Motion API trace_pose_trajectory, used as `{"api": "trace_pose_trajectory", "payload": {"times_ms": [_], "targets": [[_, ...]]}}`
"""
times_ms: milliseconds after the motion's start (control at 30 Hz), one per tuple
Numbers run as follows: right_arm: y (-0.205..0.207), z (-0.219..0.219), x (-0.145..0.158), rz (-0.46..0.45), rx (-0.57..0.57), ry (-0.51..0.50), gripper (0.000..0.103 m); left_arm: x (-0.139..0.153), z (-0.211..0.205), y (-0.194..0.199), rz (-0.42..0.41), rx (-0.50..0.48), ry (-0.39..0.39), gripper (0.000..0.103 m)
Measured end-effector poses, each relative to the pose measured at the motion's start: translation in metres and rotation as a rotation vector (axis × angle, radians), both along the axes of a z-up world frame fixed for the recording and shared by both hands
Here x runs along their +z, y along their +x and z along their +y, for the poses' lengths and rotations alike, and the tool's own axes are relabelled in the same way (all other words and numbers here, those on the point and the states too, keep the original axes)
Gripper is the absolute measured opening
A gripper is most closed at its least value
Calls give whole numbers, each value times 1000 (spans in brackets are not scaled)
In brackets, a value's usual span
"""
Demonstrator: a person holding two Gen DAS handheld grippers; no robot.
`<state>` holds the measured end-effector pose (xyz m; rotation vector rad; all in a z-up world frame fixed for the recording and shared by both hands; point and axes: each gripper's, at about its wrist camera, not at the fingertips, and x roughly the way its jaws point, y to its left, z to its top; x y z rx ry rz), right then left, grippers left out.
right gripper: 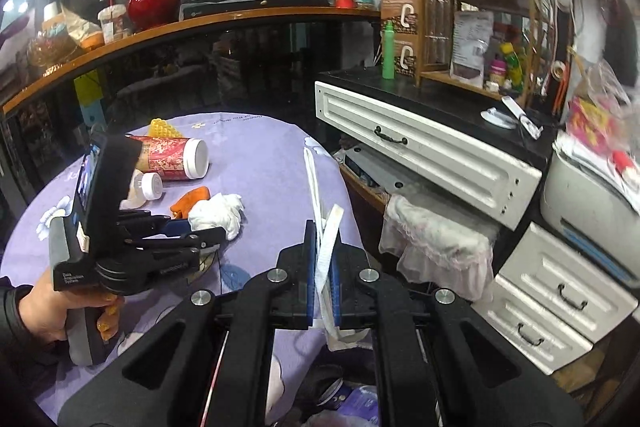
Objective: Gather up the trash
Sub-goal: 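Grasp the white crumpled tissue with the left tool while the right tool holds the mask, then carry the mask into the bin and open the right tool while left carries tissue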
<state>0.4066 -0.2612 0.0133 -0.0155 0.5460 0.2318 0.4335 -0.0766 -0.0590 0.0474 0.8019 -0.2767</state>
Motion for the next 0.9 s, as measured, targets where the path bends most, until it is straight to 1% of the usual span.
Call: {"api": "trace_pose_trajectory", "payload": {"times_ms": [100,200,367,467,600,833,900], "targets": [[-14,-9,-3,0,-20,16,7,6,-1,-16,-18,-13,-18,28],[-28,-20,-7,14,-36,39,7,16,-1,-39,-49,-30,-37,28],[-57,-41,-17,45,-72,66,7,33,-5,-83,-79,-68,-101,28],[-74,-53,-23,63,-94,75,7,39,-10,-110,-96,-91,-125,28],[-95,-67,-34,88,-121,86,7,42,-21,-135,-100,-123,-148,28],[-126,-85,-56,131,-171,84,7,41,-45,-176,-123,-162,-147,28],[-133,-89,-64,151,-180,99,7,40,-50,-185,-125,-175,-147,28]]}}
